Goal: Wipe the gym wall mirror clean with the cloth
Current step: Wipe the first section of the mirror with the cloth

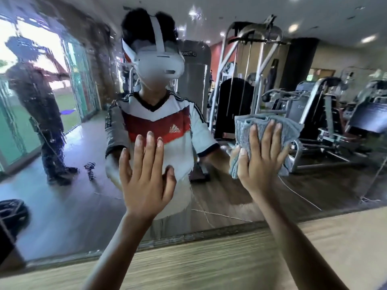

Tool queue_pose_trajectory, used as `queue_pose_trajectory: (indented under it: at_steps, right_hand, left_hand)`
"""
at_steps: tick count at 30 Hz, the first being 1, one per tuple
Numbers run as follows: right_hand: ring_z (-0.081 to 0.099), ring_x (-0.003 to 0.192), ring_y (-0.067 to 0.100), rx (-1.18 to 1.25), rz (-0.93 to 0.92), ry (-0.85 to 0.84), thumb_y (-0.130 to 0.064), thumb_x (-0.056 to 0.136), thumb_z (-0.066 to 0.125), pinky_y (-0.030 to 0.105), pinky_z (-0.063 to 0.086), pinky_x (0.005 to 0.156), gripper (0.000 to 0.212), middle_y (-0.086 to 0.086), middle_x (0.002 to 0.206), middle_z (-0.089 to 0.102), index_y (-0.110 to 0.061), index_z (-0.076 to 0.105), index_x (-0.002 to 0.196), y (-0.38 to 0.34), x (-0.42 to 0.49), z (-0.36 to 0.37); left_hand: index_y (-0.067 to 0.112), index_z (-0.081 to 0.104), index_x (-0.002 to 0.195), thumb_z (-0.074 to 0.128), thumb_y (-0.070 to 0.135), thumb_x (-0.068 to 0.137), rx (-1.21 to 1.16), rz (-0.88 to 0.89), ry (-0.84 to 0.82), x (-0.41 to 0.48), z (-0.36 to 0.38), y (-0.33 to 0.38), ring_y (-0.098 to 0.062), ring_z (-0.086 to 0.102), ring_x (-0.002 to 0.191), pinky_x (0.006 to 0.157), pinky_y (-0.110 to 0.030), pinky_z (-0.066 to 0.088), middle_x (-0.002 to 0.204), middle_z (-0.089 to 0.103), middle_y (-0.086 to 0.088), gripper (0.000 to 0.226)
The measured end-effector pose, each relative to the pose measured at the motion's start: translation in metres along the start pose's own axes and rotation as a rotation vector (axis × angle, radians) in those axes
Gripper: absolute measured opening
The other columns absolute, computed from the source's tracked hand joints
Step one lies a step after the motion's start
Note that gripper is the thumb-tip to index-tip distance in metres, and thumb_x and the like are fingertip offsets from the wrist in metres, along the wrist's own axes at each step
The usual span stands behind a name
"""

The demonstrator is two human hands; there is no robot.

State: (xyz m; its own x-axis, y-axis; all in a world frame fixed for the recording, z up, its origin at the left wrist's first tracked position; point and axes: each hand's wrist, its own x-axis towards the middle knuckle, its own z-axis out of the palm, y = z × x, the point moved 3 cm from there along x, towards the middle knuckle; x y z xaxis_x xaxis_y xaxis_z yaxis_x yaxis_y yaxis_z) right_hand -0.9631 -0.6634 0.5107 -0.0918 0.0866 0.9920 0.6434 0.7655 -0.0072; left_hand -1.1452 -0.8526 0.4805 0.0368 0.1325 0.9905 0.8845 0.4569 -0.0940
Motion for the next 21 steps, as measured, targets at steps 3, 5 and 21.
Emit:
queue_pose_trajectory:
  at_steps: [3, 5, 21]
  right_hand:
    - [0.019, 0.15, 0.036, 0.045, 0.078, 0.023, -0.038, 0.105, 0.024, 0.062, 0.007, 0.116, 0.057, 0.017, 0.161, 0.023, -0.023, 0.016, 0.159, -0.028, -0.004, 0.001]
    - [0.014, 0.152, 0.031, 0.069, 0.086, 0.025, -0.039, 0.105, 0.023, 0.066, 0.011, 0.115, 0.055, 0.012, 0.163, 0.014, -0.02, 0.022, 0.157, -0.04, -0.022, 0.004]
    - [0.015, 0.151, 0.034, 0.197, 0.458, 0.034, -0.042, 0.105, 0.024, 0.064, 0.006, 0.116, 0.057, 0.017, 0.162, 0.017, -0.015, 0.026, 0.156, -0.068, -0.058, 0.012]
  left_hand:
    - [0.001, 0.042, 0.149, 0.057, 0.027, 0.093, 0.018, -0.01, 0.0, -0.002, 0.002, 0.0, -0.035, 0.03, 0.148, 0.117, -0.058, 0.026, 0.158, 0.032, -0.017, 0.064]
    - [0.001, 0.041, 0.149, 0.059, 0.027, 0.091, 0.017, -0.024, 0.002, -0.003, 0.002, 0.001, -0.035, 0.03, 0.148, 0.118, -0.057, 0.024, 0.158, 0.033, -0.017, 0.066]
    - [0.0, 0.041, 0.149, 0.056, 0.03, 0.093, 0.013, 0.0, -0.005, -0.014, 0.006, 0.007, -0.037, 0.028, 0.148, 0.118, -0.059, 0.023, 0.158, 0.032, -0.02, 0.065]
